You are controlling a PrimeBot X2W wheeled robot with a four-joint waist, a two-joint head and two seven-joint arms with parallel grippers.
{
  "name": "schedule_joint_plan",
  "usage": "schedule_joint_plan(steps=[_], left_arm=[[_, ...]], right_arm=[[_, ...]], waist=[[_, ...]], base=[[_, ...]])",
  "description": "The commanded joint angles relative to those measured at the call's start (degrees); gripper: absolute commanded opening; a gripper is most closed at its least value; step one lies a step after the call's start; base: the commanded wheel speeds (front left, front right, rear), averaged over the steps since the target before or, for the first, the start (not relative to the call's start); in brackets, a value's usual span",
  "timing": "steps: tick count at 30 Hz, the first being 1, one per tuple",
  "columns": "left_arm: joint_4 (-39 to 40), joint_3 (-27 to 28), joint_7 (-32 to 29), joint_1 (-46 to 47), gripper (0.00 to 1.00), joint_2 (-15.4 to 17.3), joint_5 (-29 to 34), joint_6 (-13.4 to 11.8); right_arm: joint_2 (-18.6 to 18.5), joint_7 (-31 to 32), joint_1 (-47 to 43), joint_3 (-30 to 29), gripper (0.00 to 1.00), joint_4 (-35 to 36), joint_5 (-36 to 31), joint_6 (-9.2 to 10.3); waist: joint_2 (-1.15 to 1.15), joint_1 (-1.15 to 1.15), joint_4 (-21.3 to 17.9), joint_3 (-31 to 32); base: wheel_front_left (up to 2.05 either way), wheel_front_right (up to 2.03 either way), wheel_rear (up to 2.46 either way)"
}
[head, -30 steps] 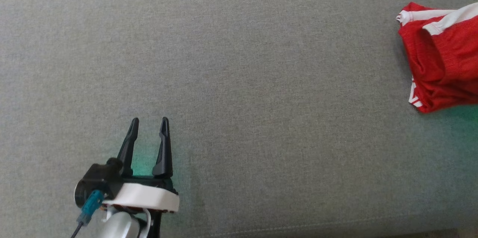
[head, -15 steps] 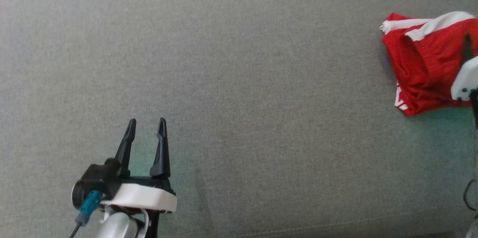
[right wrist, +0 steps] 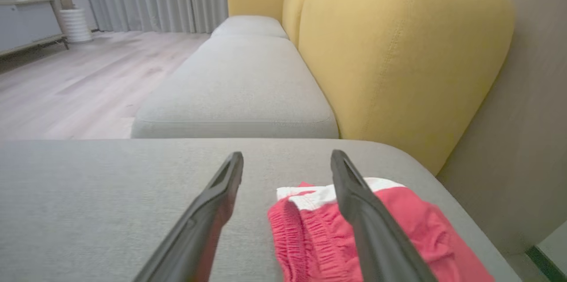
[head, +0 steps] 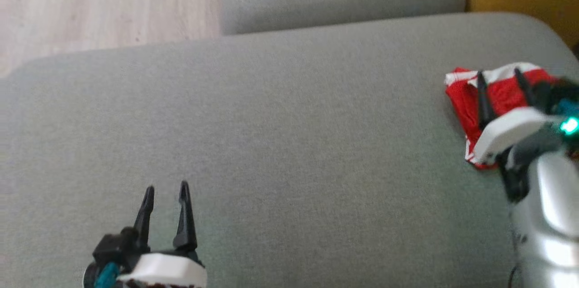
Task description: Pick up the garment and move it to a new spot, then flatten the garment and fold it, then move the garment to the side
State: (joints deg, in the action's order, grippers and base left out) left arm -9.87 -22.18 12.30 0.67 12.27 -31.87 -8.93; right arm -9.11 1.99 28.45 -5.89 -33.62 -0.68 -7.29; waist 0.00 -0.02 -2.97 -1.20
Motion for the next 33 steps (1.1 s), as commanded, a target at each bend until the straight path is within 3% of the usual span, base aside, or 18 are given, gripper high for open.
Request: schedule_joint_plan(steps=[1, 9, 18, 33], left_arm=[[1.26, 2.59, 0.96, 0.97, 1.00, 0.59, -0.45, -0.49], [0.42, 2.97, 1.53, -1.83, 1.00, 1.01, -0.36, -1.16], [0.65, 2.45, 1.66, -4.26, 1.00, 0.96, -0.49, -1.69], [0.26, 1.37, -0.13, -5.06, 1.00, 1.50, -0.52, -2.64]], right_arm=[[1.27, -0.79, -1.10, 1.96, 1.00, 4.67, 0.89, -0.20], [5.69, -3.65, -15.98, 4.53, 1.00, 15.57, 3.43, -0.20], [6.21, -9.50, -28.50, 7.30, 1.00, 21.58, 9.64, -0.20], [6.23, -10.99, -32.24, 9.97, 1.00, 22.23, 11.02, -0.20]], waist=[[0.00, 0.02, 1.79, 2.44], [0.00, 0.02, 4.41, 4.26], [0.00, 0.02, 6.39, 5.67], [0.00, 0.02, 6.47, 6.41]], base=[[0.00, 0.00, 0.00], [0.00, 0.00, 0.00], [0.00, 0.00, 0.00], [0.00, 0.00, 0.00]])
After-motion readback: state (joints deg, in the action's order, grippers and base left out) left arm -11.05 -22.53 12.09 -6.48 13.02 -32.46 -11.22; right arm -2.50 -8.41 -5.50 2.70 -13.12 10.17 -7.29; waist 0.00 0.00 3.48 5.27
